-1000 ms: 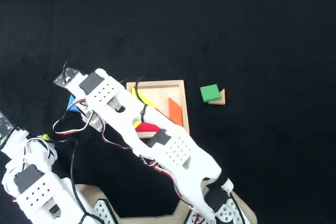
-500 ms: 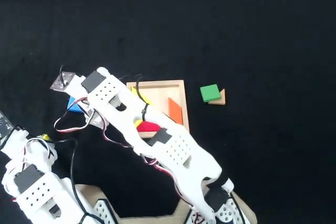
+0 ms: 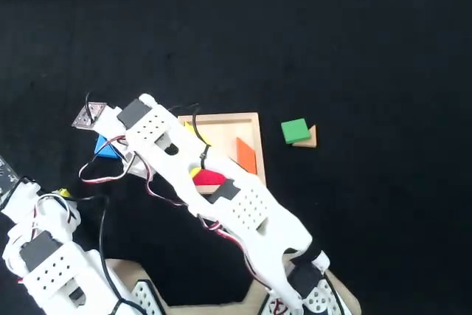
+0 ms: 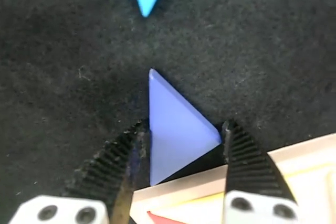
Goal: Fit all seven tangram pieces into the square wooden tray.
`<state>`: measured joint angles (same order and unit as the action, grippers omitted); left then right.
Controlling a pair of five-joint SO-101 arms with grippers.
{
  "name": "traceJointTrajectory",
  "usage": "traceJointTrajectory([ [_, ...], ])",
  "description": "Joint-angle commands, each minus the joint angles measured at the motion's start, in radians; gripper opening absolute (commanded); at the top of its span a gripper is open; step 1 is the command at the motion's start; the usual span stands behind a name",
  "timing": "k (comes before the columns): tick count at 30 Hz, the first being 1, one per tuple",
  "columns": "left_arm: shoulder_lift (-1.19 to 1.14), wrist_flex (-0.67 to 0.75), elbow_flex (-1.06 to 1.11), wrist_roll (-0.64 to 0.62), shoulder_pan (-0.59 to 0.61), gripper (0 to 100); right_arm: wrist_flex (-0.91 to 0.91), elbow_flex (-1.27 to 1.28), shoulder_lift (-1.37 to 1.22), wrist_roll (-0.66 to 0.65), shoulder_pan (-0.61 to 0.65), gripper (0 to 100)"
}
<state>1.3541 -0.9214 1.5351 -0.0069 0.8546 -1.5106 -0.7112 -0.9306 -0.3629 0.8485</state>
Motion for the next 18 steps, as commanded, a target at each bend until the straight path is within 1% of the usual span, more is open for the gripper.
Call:
traceJointTrajectory([
  [1,0.011,0.017,-0.007,0.009,-0.013,22,0.02,-0.022,-0.013,-0.014,-0.015,15.0],
  [12,0.011,0.017,-0.007,0.009,-0.013,22,0.032,-0.038,-0.008,-0.008,-0.032,8.0],
  [15,0.011,0.017,-0.007,0.009,-0.013,22,0.003,-0.088,-0.008,-0.006,-0.052,5.1],
  [18,0.011,0.017,-0.007,0.008,-0.013,22,-0.066,-0.179,-0.01,0.014,-0.074,4.2],
])
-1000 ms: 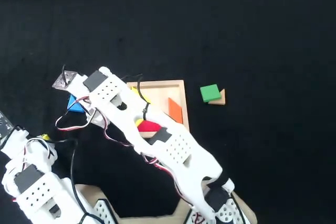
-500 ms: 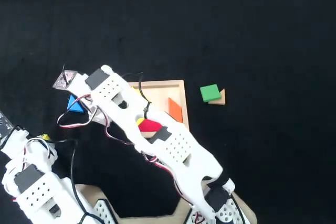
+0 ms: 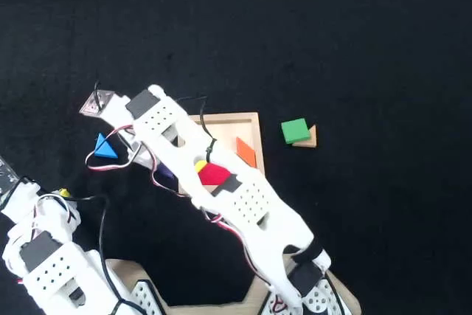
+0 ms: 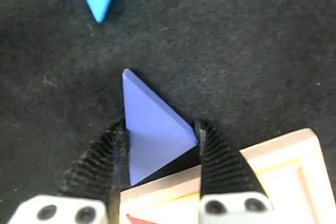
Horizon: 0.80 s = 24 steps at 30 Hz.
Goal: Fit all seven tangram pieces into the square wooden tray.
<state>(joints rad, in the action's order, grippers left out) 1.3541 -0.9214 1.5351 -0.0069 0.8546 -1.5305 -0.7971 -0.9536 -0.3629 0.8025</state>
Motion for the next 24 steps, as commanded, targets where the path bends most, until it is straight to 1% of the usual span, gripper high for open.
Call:
traceJointTrajectory([
  [1,0.011,0.017,-0.007,0.008,-0.013,22,-0.071,-0.125,0.013,0.028,-0.037,4.1],
  [6,0.011,0.017,-0.007,0.008,-0.013,22,-0.227,-0.32,0.013,0.041,-0.075,4.0],
  [8,0.011,0.017,-0.007,0.008,-0.013,22,-0.239,-0.375,0.022,0.044,-0.101,3.9],
  [11,0.011,0.017,-0.007,0.008,-0.013,22,-0.238,-0.348,0.087,0.057,-0.143,3.9],
  [13,0.011,0.017,-0.007,0.008,-0.013,22,-0.238,-0.275,0.156,0.057,-0.155,3.9],
  [16,0.011,0.017,-0.007,0.008,-0.013,22,-0.238,-0.101,0.314,0.052,-0.193,3.9],
  [20,0.011,0.017,-0.007,0.008,-0.013,22,-0.235,0.171,0.582,0.044,-0.296,4.1],
  [24,0.011,0.017,-0.007,0.008,-0.013,22,-0.186,0.432,0.799,-0.074,-0.433,4.2],
])
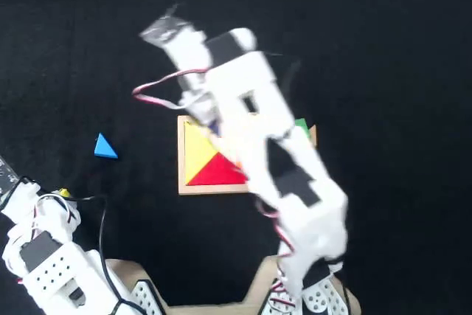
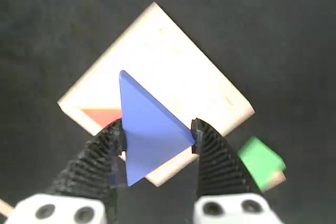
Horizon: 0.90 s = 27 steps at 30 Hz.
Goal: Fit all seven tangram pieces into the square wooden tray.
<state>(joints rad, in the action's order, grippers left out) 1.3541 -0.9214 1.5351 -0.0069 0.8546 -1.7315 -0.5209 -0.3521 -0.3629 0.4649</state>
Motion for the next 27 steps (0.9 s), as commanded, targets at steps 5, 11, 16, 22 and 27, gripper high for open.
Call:
traceJointTrajectory([
  [5,0.011,0.014,-0.005,0.008,-0.041,22,0.222,0.453,0.288,-0.155,-0.184,4.3],
  [11,0.011,0.012,-0.005,0.008,-0.044,22,0.466,0.625,0.239,-0.133,-0.193,4.3],
  [16,0.011,0.012,-0.005,0.008,-0.048,22,0.542,0.634,0.163,-0.086,-0.187,4.3],
  [22,0.011,0.012,-0.005,0.008,-0.051,22,0.595,0.628,0.094,-0.084,-0.17,4.3],
  [27,0.011,0.012,-0.005,0.008,-0.051,22,0.597,0.636,0.09,-0.081,-0.135,4.3],
])
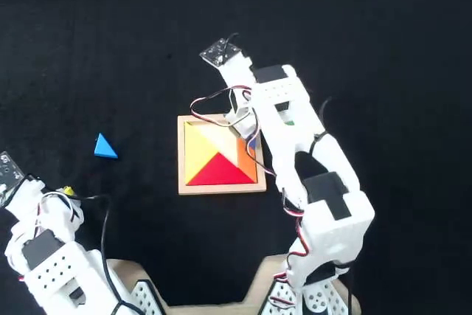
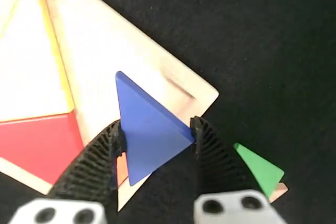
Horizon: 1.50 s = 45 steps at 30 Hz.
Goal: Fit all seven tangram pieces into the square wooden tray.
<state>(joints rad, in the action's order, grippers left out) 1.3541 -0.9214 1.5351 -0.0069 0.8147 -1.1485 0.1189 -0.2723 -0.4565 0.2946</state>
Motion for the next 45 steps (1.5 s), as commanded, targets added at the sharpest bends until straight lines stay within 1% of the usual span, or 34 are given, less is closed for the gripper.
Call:
traceJointTrajectory([
  [1,0.011,0.012,-0.005,0.008,-0.015,22,0.014,-0.004,0.01,0.012,0.037,4.3],
  [11,0.011,0.011,-0.005,0.008,-0.031,22,0.023,-0.001,0.008,-0.005,0.031,4.3],
  [14,0.011,0.011,-0.005,0.008,-0.031,22,0.081,0.051,0.008,-0.044,0.031,4.3],
  [18,0.011,0.012,-0.005,0.008,-0.031,22,0.16,0.102,0.01,-0.063,0.029,4.3],
  [22,0.011,0.012,-0.005,0.008,-0.031,22,0.155,0.097,0.016,-0.061,0.029,4.3],
  [27,0.011,0.012,-0.005,0.008,-0.031,22,0.078,0.005,0.01,-0.054,0.005,4.3],
  [31,0.011,0.012,-0.005,0.008,-0.031,22,0.112,-0.01,-0.019,-0.054,-0.031,4.3],
  [37,0.011,0.012,-0.005,0.008,-0.031,22,0.112,-0.042,-0.099,-0.054,-0.028,4.3],
  [41,0.011,0.012,-0.004,0.008,-0.031,22,0.092,-0.05,-0.104,-0.054,-0.025,4.3],
  [45,0.011,0.014,-0.004,0.008,-0.031,22,0.066,-0.051,-0.101,-0.054,0.012,5.5],
])
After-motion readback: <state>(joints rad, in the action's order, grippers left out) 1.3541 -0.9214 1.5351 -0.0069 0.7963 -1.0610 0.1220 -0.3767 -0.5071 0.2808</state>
